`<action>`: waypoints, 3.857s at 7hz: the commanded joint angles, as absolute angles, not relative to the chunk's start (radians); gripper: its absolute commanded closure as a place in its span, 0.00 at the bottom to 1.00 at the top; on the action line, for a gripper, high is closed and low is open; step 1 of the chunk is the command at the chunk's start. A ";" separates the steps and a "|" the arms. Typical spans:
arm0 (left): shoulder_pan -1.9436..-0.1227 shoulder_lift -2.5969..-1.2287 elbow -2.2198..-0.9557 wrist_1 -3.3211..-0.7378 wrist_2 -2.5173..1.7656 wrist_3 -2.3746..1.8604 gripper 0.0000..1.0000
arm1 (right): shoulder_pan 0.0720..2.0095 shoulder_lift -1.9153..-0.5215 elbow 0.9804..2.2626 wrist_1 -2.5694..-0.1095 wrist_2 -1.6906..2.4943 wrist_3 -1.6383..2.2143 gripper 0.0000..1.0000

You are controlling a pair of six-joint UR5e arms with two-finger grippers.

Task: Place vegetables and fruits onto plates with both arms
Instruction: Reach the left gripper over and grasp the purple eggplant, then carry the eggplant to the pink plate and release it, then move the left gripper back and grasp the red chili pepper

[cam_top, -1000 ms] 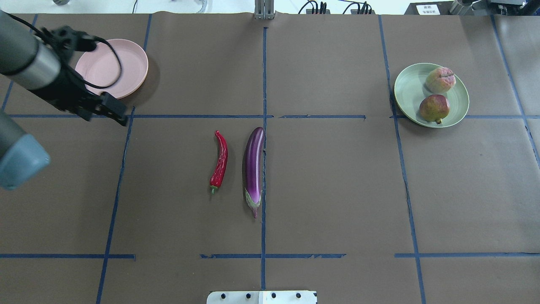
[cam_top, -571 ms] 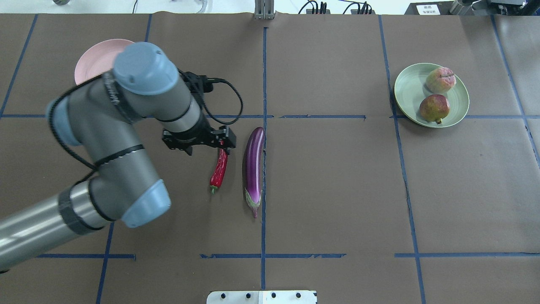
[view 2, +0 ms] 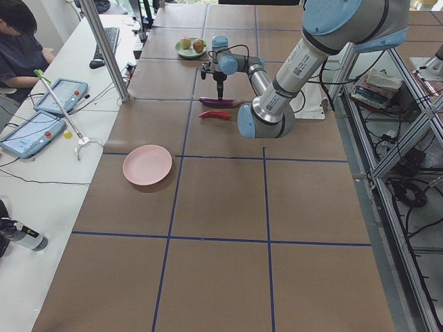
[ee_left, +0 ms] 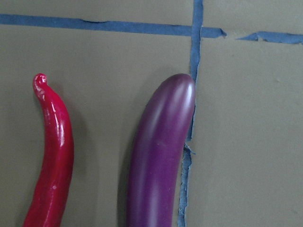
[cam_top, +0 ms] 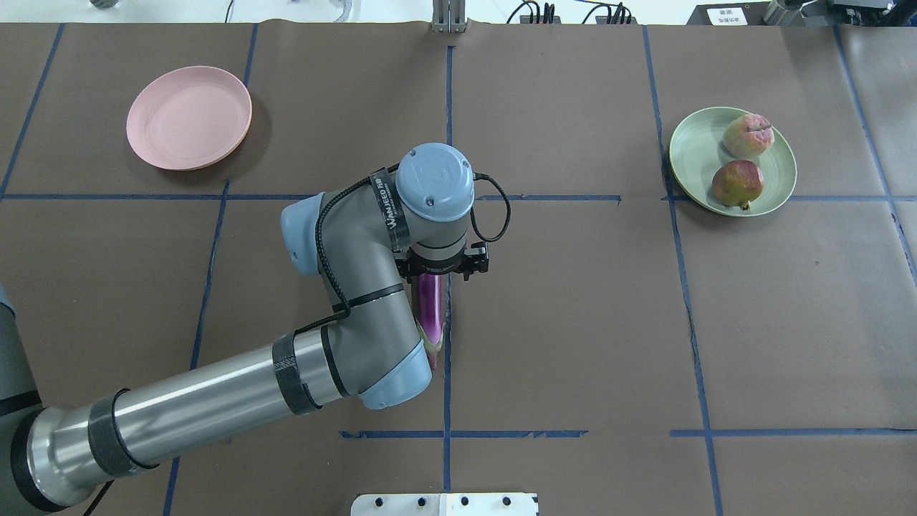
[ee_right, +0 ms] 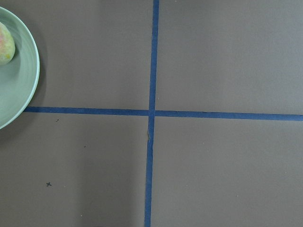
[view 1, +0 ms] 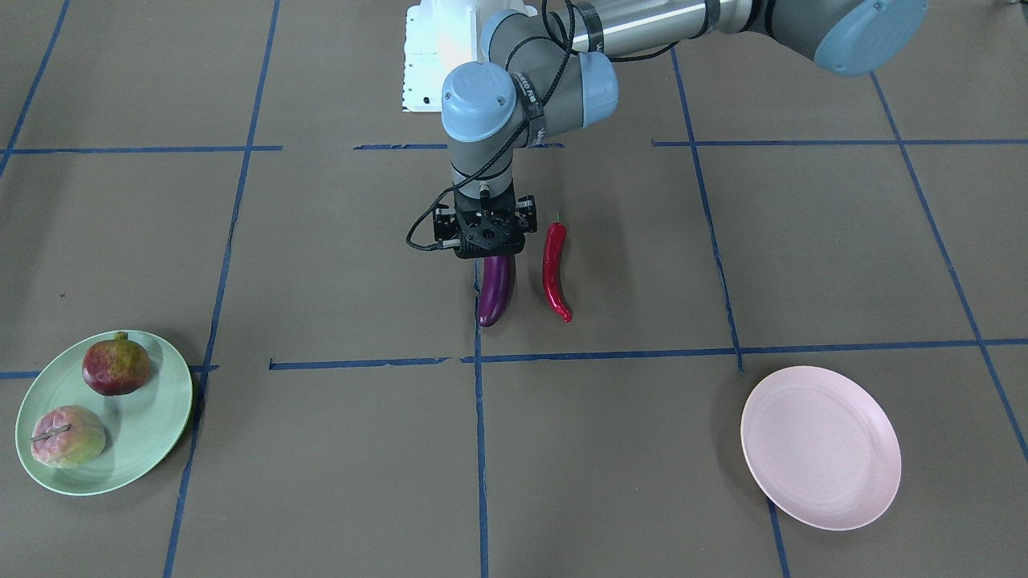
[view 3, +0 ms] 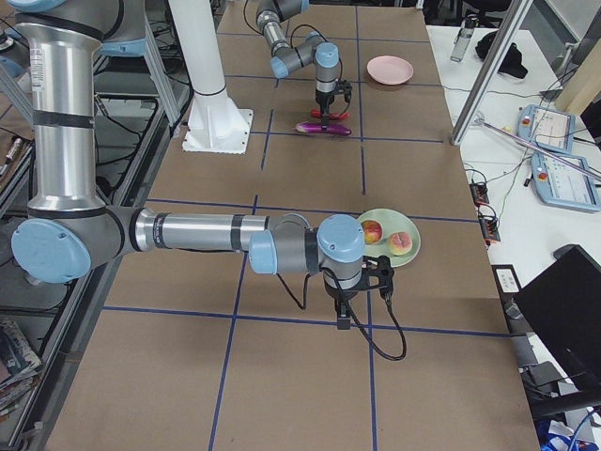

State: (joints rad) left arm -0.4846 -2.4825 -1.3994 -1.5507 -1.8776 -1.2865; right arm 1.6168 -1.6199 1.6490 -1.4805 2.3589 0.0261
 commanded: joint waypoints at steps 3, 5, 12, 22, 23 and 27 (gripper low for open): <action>-0.480 -2.451 -1.394 -1.551 -1.875 -1.289 0.59 | 1.617 -1.621 1.651 -1.480 2.359 0.021 0.00; -0.477 -2.451 -1.399 -1.549 -1.853 -1.290 0.93 | 1.617 -1.620 1.651 -1.480 2.359 0.015 0.00; -1.005 -2.279 -1.209 -1.698 -2.056 -0.706 1.00 | 1.617 -1.631 1.647 -1.480 2.361 0.018 0.00; -0.813 -2.266 -1.503 -1.664 -2.251 -1.071 0.00 | 1.617 -1.634 1.651 -1.479 2.362 0.023 0.00; -0.681 -2.269 -1.511 -1.663 -2.121 -1.156 0.00 | 1.615 -1.632 1.652 -1.479 2.364 0.023 0.00; -0.525 -2.270 -1.508 -1.661 -1.957 -1.201 0.14 | 1.615 -1.631 1.652 -1.480 2.364 0.025 0.00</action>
State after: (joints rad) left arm -0.5337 -2.2683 -1.5050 -1.6625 -1.9653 -1.1962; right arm 1.6153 -1.6317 1.6517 -1.4801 2.3638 0.0244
